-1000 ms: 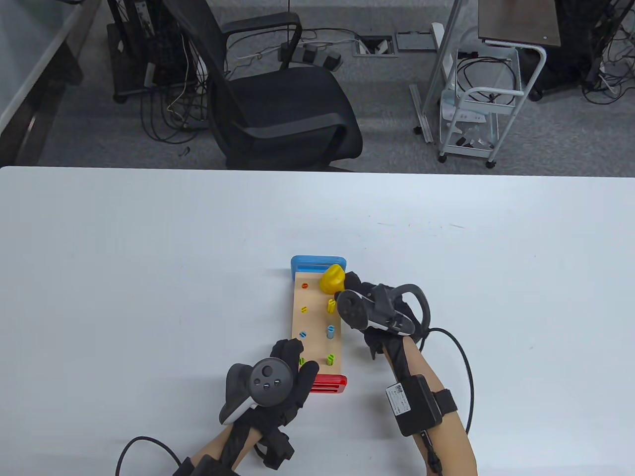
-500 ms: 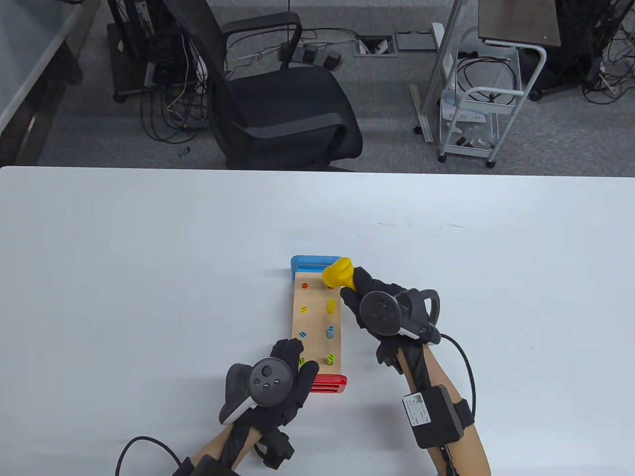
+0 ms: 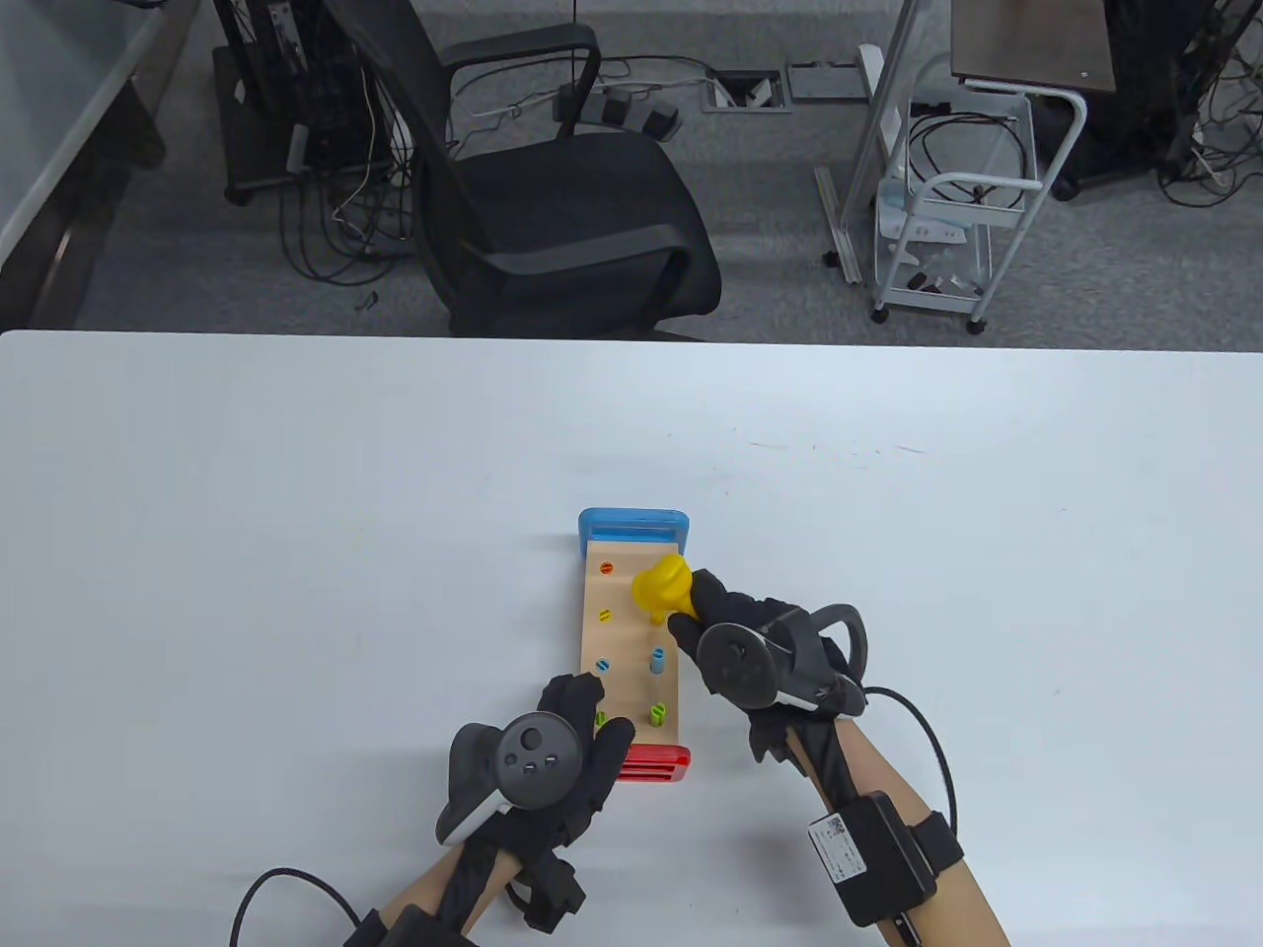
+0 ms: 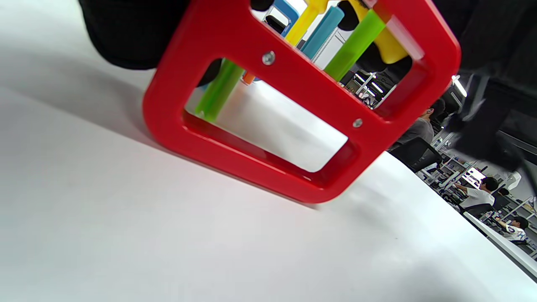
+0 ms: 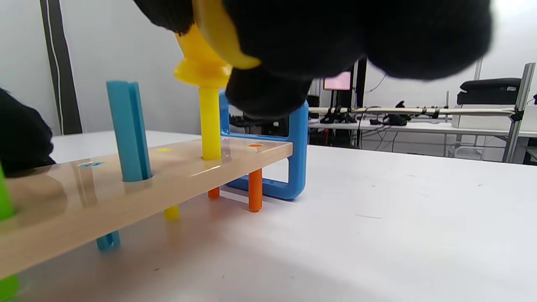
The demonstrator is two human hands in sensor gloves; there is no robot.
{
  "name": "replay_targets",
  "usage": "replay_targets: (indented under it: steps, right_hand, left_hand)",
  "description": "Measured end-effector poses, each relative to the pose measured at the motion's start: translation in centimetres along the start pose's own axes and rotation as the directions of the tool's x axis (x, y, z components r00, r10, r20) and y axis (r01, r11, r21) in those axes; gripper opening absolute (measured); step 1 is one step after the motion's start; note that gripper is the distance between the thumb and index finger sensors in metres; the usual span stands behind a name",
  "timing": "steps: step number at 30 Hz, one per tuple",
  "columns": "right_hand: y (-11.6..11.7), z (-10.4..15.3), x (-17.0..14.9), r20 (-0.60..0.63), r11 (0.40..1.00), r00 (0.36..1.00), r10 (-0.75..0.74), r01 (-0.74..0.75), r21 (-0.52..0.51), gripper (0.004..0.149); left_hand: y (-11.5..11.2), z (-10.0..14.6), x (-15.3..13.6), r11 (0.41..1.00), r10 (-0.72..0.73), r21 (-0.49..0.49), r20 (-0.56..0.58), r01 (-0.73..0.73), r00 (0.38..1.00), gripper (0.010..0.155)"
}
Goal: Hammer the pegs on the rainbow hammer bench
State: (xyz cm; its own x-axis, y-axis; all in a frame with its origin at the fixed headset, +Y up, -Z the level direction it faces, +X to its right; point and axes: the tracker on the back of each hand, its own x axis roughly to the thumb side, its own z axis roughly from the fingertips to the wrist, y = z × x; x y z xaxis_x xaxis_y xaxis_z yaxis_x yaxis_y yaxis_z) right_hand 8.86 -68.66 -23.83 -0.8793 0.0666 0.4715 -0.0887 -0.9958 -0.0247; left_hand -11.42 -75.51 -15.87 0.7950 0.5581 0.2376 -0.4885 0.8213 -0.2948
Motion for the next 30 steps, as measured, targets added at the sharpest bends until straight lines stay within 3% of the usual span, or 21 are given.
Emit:
replay_targets:
  steps: [2,4,5,6,7,8,9,10,11,13,15,16,19,20,22,23,24,25,26,28,30]
  right_hand:
    - [-1.3,0.5,0.2,0.016,0.988,1.0,-0.017,0.019,-0.156,0.064]
    - [-1.4,0.7,0.3,0.022,0.979,0.998,-0.063,0.066,-0.191,0.064]
    - [-1.0,0.6,0.4,0.019,0.984,0.998,-0.053,0.055,-0.169,0.063]
    - [0.1,0.2,0.6,0.001,0.998,1.0,0.023,-0.023,-0.06,0.063]
    - [1.2,-0.3,0.5,-0.041,0.98,0.988,0.149,-0.142,0.14,0.064]
    - [1.3,0.2,0.5,-0.021,0.984,0.99,0.142,-0.139,0.114,0.064]
    - [1.0,0.2,0.5,0.015,0.995,0.997,0.08,-0.079,-0.061,0.063]
    - [1.1,-0.1,0.6,0.022,0.998,0.998,0.053,-0.053,-0.026,0.063]
    - [1.0,0.0,0.6,-0.031,0.994,0.997,0.074,-0.071,0.083,0.063]
    - [0.9,0.0,0.6,-0.018,0.997,0.998,0.068,-0.067,0.034,0.063]
    - [0.2,-0.2,0.7,-0.026,0.995,0.997,0.075,-0.073,0.075,0.063]
    - [-0.4,-0.1,0.7,-0.012,0.996,0.997,0.077,-0.076,0.046,0.063]
    - [-1.2,0.5,0.3,-0.018,0.981,0.999,-0.045,0.041,-0.187,0.063]
    - [-0.8,0.4,0.2,-0.008,0.982,0.998,-0.065,0.063,-0.178,0.063]
    - [1.3,-0.6,0.3,-0.034,0.995,0.999,0.042,-0.038,0.094,0.064]
    - [1.2,0.0,0.2,-0.084,0.982,0.989,0.121,-0.107,0.157,0.064]
    - [0.9,-0.2,0.2,-0.021,0.997,0.998,0.065,-0.066,-0.026,0.063]
    - [0.9,-0.7,0.4,0.003,0.999,0.999,0.035,-0.035,-0.033,0.063]
    - [0.9,-0.7,0.5,-0.052,0.994,0.996,0.076,-0.071,0.089,0.063]
    - [0.7,-0.6,0.6,-0.035,0.996,0.996,0.076,-0.074,0.05,0.063]
    - [0.2,-0.8,0.7,-0.049,0.992,0.996,0.077,-0.071,0.1,0.063]
  left_hand:
    - [0.0,0.0,0.0,1.0,0.002,-0.002,0.0,-0.002,1.0,0.088]
    - [0.0,0.0,0.0,1.0,0.001,0.0,0.0,-0.001,1.0,0.088]
    - [0.0,0.0,0.0,1.0,0.001,0.0,0.0,-0.001,1.0,0.088]
    - [0.0,0.0,0.0,1.0,0.0,0.0,0.0,0.0,1.0,0.088]
    - [0.0,0.0,0.0,1.0,0.0,-0.002,0.001,0.0,1.0,0.088]
    - [0.0,0.0,0.0,1.0,-0.001,0.0,0.0,0.001,1.0,0.088]
    - [0.0,0.0,0.0,1.0,0.0,-0.001,0.001,0.0,1.0,0.088]
    - [0.0,0.0,0.0,1.0,0.0,0.0,0.001,0.0,1.0,0.088]
    - [0.0,0.1,0.0,1.0,0.001,0.002,0.001,-0.001,1.0,0.088]
    - [0.0,0.1,0.0,1.0,0.001,0.001,0.001,-0.001,1.0,0.088]
    - [0.0,0.1,0.0,1.0,0.001,0.001,0.001,-0.001,1.0,0.088]
    - [0.0,0.1,0.0,1.0,0.002,0.001,0.001,-0.002,1.0,0.088]
    - [0.0,0.1,0.0,1.0,0.001,0.001,0.001,-0.001,1.0,0.088]
    - [0.0,0.1,0.0,1.0,0.001,0.003,0.001,-0.001,1.0,0.088]
    - [0.0,0.0,0.0,1.0,0.001,0.001,0.001,-0.001,1.0,0.088]
    - [0.0,0.0,0.0,1.0,0.001,0.0,0.0,-0.001,1.0,0.088]
    - [0.0,0.0,0.0,1.0,-0.001,-0.002,0.002,0.001,1.0,0.088]
    - [0.0,0.0,0.0,1.0,0.0,-0.001,0.001,0.0,1.0,0.088]
    - [0.0,0.0,0.0,1.0,0.001,0.0,0.001,-0.001,1.0,0.088]
    - [0.0,0.0,0.0,1.0,0.0,0.001,0.0,0.0,1.0,0.088]
    - [0.0,0.0,0.0,1.0,0.0,0.003,0.0,0.0,1.0,0.088]
